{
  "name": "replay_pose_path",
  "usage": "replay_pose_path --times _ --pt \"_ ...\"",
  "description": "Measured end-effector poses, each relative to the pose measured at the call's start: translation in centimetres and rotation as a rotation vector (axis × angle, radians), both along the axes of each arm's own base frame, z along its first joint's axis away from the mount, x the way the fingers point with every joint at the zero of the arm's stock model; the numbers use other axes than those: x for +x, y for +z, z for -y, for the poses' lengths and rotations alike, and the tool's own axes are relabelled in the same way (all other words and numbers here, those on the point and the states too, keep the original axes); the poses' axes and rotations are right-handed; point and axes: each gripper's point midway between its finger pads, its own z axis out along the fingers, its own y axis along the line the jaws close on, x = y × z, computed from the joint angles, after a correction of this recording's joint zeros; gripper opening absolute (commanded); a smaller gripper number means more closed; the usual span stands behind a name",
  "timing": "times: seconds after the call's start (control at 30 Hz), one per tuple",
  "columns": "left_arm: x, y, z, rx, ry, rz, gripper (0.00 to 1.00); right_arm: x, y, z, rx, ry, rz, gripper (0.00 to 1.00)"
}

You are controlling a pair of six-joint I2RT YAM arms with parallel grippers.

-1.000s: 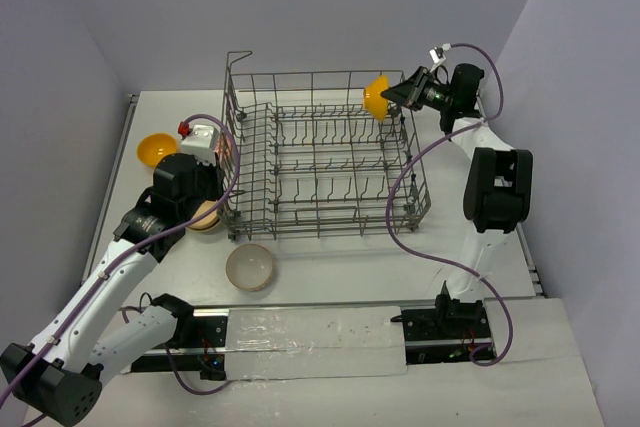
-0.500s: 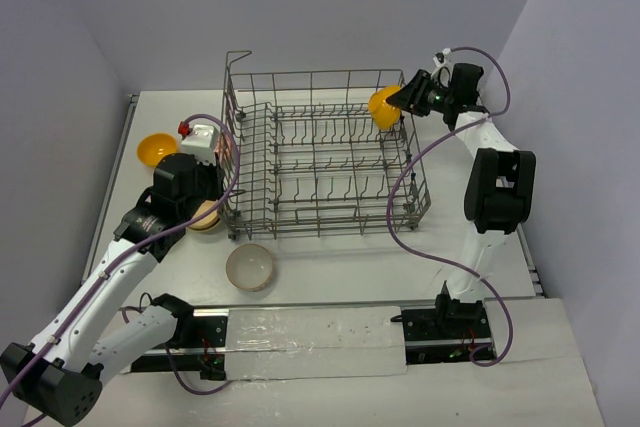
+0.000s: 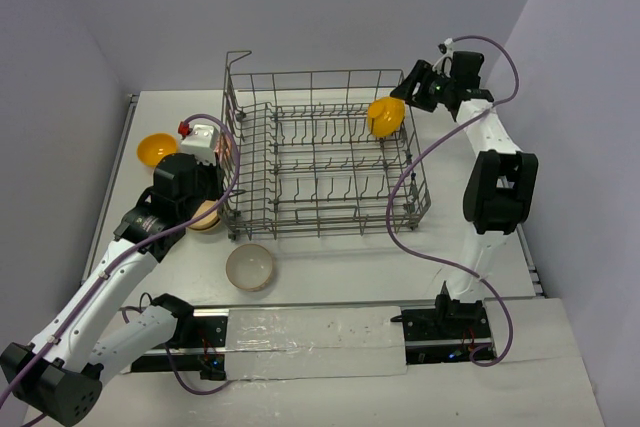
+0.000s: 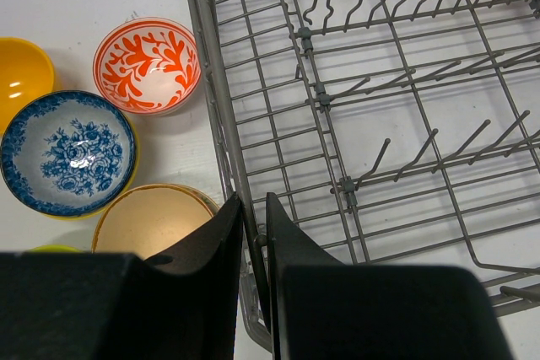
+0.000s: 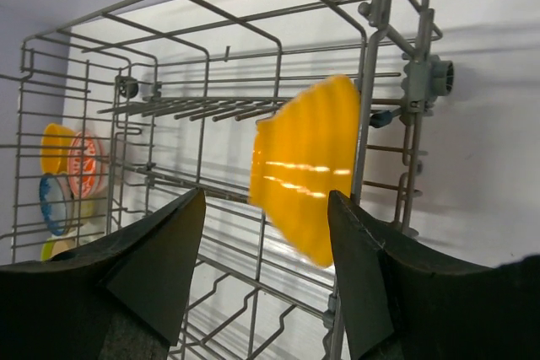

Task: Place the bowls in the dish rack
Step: Insert the bowl into the dish rack, then pick up the bowl from the corner of the board.

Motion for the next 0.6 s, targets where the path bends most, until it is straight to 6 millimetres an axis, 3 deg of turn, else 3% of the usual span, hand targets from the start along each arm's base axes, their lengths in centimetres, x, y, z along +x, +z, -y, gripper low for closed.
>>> replay_pose_path --times 0.4,0.5,0.6 --pt "0.0 0.0 0.0 0.000 0.000 0.000 0.00 -0.6 1.2 0.2 -0.150 -0.064 -0.012 0.68" --pt "0.0 0.0 0.0 0.000 0.000 0.000 0.00 -1.8 3.8 -1.3 -0.180 -0.045 0.048 0.68" --pt "0.0 0.0 0.0 0.000 0.000 0.000 0.00 -4.9 8.3 -5.4 -0.194 0.030 0.169 0.68"
